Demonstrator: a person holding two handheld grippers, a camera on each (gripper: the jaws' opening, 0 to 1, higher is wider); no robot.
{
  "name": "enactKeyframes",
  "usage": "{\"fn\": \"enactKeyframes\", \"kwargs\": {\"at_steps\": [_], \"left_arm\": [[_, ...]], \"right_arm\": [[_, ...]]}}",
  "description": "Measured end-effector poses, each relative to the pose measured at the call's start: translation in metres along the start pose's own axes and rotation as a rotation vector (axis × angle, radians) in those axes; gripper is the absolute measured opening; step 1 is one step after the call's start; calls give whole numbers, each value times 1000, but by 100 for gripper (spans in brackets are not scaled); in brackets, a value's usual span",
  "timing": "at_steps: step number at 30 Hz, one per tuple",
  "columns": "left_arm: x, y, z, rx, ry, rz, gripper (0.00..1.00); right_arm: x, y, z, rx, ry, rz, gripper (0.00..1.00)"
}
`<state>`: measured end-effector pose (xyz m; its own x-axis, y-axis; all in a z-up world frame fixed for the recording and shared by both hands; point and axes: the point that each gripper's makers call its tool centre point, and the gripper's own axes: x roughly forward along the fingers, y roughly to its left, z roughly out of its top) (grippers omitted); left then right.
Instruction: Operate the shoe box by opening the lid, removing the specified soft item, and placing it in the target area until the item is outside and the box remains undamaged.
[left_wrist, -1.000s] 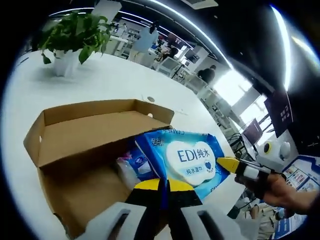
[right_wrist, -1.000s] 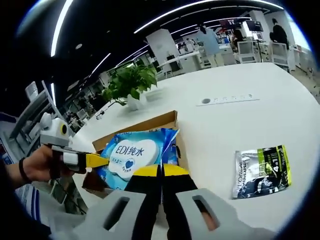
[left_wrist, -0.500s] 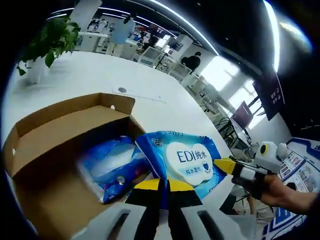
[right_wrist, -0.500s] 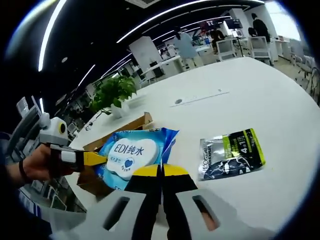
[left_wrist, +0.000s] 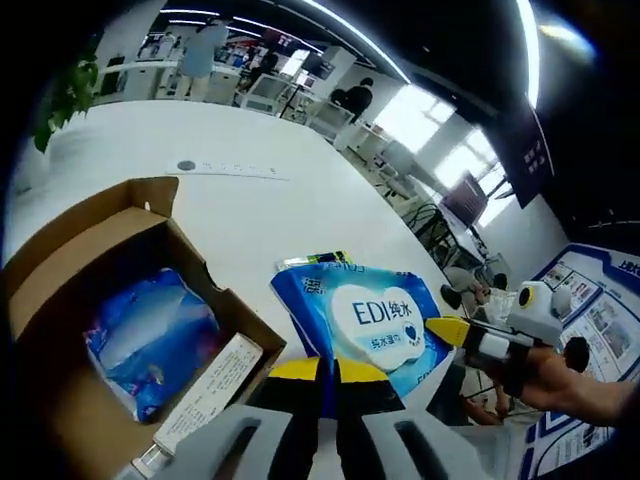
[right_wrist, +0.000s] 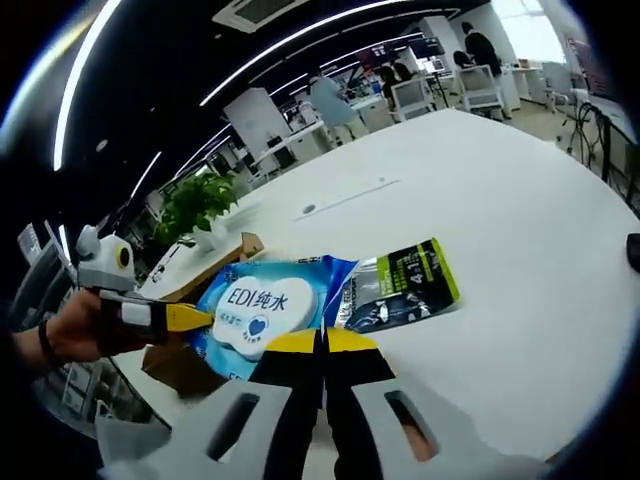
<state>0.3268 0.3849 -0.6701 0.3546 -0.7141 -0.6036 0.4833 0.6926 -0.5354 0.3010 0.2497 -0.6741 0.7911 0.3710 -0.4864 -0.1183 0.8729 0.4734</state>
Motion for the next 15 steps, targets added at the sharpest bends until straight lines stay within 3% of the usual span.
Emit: {"fn": "enactKeyframes", "kwargs": {"at_steps": [15], "left_arm": [[24,-20,-4,14,38,-9,3]], "right_arm": [[-5,-31,0,37,9,-20,0]]}}
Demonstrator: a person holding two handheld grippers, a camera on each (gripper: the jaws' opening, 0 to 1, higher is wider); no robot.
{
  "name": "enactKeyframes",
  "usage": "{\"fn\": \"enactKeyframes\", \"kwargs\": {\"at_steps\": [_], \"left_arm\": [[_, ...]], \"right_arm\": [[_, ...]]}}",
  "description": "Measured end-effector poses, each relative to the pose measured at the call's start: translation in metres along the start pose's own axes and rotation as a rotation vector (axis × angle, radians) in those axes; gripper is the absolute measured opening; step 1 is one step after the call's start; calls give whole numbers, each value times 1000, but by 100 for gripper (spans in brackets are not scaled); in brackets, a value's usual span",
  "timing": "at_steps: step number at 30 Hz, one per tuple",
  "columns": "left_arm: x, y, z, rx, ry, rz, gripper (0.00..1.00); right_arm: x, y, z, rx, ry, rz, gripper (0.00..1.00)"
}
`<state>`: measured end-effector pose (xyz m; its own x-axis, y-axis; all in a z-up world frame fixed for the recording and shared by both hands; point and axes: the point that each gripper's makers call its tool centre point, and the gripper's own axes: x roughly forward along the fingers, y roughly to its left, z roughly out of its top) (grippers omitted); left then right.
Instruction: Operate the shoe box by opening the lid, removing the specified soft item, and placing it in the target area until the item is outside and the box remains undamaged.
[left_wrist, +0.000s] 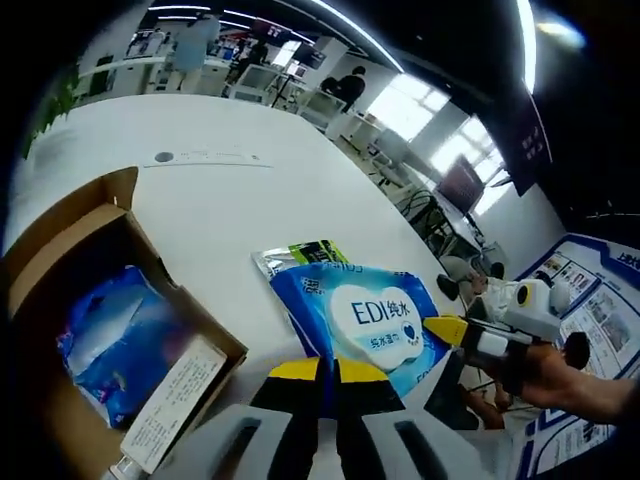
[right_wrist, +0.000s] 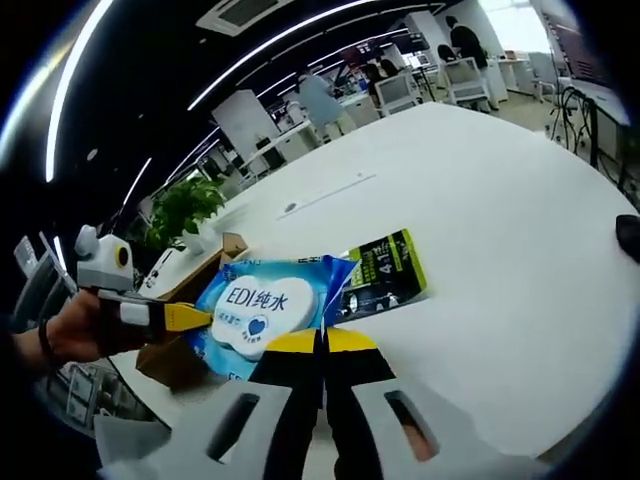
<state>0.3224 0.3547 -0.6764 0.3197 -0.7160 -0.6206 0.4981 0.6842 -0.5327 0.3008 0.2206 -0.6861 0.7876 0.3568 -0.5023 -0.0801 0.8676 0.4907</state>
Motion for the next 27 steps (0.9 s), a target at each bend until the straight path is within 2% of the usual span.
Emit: {"fn": "enactKeyframes", "kwargs": {"at_steps": [7,12,17,27], "left_arm": [[8,-6,6,0,-2,4,3],[13,-8,15,-6,-17,17,3],[22,-2,27,-12,-34,38,3],[38,5,42,-52,-58,76,3]], "right_arm": [[5,-10,6,-5,10,4,0],[16,-18,20,-26,33,17,0],[29,-25,34,-40,44,25,0],[57,-36,58,-69,75,40,0]]}}
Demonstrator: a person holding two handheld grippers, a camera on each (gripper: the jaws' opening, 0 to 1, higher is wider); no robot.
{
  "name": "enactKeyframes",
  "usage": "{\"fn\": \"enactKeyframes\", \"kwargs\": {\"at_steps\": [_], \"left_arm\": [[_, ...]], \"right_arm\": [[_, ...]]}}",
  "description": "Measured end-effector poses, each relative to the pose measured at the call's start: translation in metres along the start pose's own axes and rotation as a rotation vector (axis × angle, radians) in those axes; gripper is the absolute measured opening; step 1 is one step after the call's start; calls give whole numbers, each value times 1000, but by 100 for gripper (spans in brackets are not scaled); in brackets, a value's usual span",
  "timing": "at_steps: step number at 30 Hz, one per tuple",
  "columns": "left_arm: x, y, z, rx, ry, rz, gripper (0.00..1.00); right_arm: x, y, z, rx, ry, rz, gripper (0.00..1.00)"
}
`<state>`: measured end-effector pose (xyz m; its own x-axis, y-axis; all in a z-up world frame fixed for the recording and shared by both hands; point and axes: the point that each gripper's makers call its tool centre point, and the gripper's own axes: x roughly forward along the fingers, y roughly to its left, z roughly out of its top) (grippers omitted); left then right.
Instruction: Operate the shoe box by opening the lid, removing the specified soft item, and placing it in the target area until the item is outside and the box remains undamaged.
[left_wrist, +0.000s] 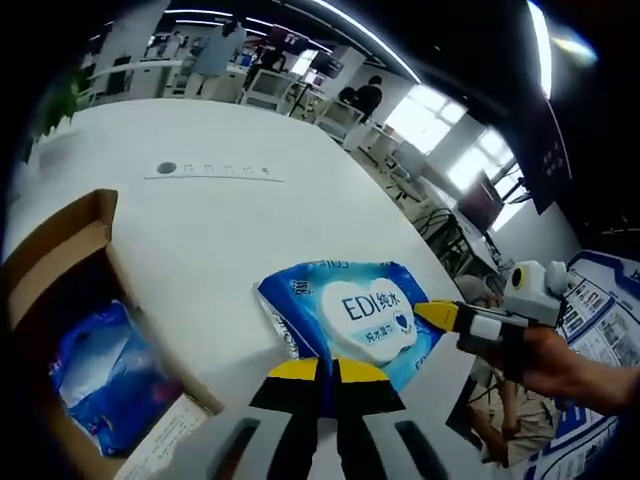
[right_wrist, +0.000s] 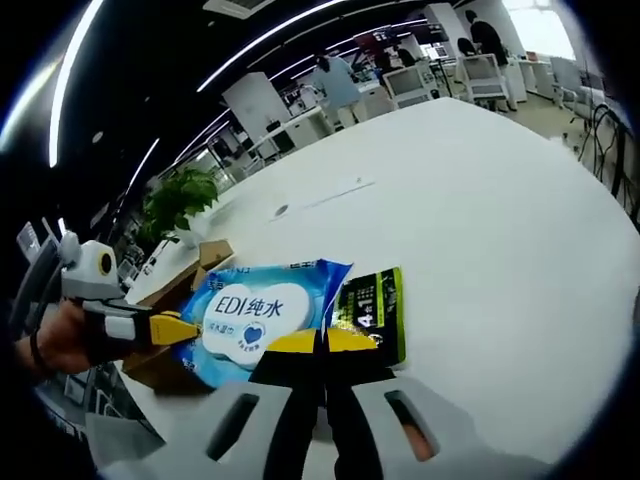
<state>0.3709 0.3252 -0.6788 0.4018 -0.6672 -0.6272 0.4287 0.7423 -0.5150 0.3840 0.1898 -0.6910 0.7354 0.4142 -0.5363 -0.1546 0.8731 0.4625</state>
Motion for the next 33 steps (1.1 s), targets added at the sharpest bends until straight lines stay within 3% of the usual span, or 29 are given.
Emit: {"fn": "enactKeyframes", "kwargs": {"at_steps": [15,33], "left_arm": [[33,12,3,-20,23,55,3],[64,30,-4,4,90,104,3]], "right_arm": [[26,-25,4,-4,40,-4,0],[44,-39,-8,10,84,-19,0]]}}
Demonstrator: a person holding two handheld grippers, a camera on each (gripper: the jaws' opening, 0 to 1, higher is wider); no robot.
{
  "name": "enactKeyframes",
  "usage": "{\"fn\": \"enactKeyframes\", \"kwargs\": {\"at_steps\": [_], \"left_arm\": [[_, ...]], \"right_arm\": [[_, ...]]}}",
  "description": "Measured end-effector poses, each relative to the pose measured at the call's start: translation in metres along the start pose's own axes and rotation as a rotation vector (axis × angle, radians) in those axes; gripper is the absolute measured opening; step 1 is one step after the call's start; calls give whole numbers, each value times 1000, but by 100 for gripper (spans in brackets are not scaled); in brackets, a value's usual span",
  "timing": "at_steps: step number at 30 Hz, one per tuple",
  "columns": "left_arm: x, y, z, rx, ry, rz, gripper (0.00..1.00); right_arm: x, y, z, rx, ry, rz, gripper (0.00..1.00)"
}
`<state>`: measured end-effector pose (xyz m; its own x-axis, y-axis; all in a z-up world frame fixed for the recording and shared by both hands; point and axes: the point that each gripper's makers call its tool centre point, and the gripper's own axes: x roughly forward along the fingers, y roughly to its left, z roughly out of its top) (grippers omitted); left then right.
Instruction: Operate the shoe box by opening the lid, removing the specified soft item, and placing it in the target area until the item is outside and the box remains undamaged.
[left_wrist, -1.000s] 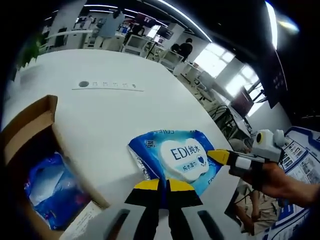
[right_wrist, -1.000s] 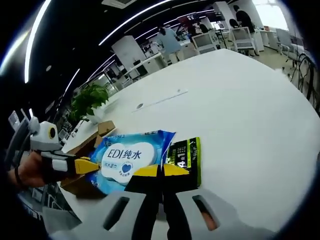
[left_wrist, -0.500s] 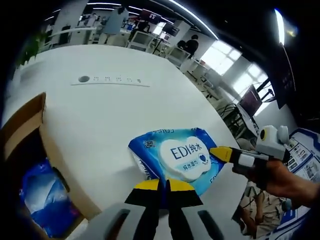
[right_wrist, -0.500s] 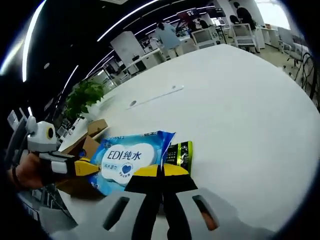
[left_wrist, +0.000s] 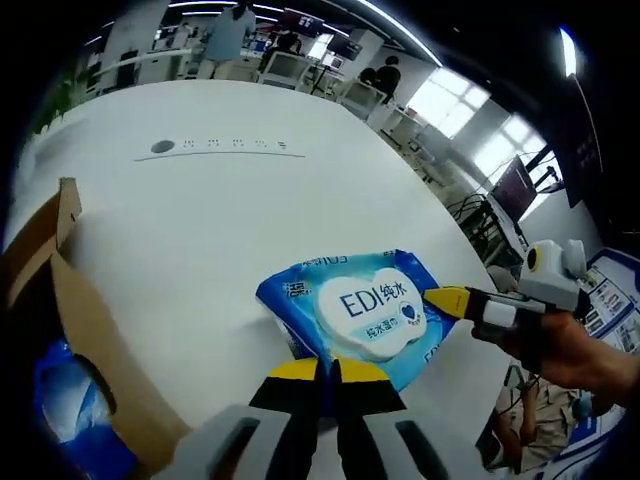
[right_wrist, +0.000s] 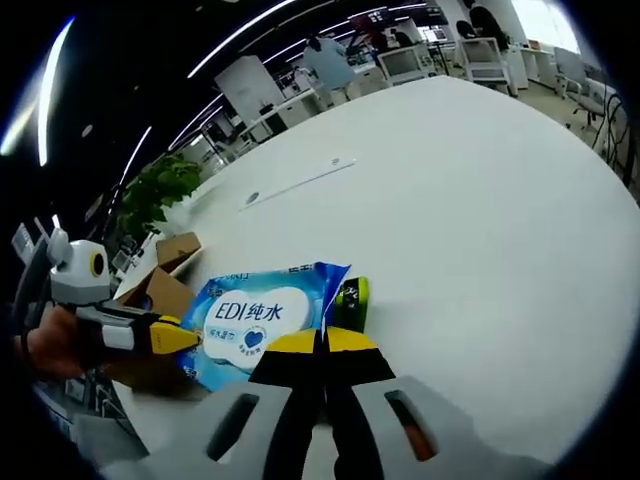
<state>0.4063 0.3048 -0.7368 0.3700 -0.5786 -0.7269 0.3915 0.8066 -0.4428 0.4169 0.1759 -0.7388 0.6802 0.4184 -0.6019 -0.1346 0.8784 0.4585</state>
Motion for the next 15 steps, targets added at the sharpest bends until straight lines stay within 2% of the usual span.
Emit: {"fn": "enactKeyframes", "kwargs": {"at_steps": [10,15], "left_arm": [[5,3,-5,22,28,17,5],[2,7,0,5,4,49,10]], "right_arm": [[3,-7,-2,-6,1,-13,0],[3,-8,1,9,-6,-10,1]]}}
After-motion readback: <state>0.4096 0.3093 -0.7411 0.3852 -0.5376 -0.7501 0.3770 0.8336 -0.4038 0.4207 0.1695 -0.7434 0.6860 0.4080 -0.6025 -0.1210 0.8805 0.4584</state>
